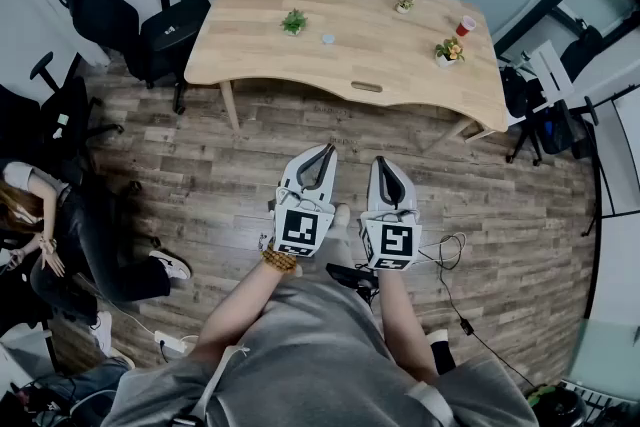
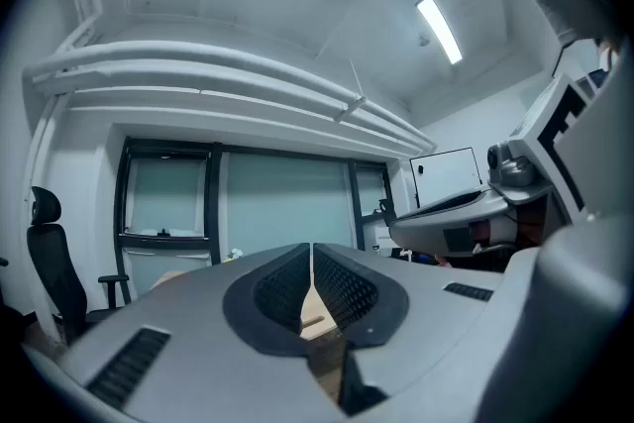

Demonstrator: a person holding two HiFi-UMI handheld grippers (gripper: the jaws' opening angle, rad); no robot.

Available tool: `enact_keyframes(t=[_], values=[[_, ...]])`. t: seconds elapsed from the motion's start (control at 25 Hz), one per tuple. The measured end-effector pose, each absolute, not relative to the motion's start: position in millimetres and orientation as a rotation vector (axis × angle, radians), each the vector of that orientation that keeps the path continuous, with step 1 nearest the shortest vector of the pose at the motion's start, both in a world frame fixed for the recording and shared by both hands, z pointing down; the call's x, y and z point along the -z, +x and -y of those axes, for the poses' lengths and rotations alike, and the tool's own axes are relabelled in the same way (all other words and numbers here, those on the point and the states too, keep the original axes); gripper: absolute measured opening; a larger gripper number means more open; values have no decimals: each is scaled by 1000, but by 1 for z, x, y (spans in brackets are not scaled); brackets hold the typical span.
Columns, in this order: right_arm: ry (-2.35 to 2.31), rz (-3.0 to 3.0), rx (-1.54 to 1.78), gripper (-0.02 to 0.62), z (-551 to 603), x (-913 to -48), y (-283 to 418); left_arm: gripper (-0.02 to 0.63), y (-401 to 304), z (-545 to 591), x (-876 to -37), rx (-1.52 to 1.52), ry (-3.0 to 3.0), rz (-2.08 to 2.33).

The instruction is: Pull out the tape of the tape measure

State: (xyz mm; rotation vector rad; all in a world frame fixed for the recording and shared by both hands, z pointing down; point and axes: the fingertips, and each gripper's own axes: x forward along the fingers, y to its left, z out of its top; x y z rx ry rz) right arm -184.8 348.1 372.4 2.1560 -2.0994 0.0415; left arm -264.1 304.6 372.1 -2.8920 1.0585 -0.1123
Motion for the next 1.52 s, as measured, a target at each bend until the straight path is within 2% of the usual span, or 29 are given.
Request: enact_keyframes(t=[0.84,1.12,1.52], values=[[2059,2176,-146,11,-241,-405,-9,17,-133,-200,-399,273,-2839,-1198],[2015,2211,-213,11,-214,-428,29,17,-120,-180,-415,359,-2797,-1289],[1946,2163,-277,11,-173,-459,44,17,-123,-134,-441,400,-2825,-1362]])
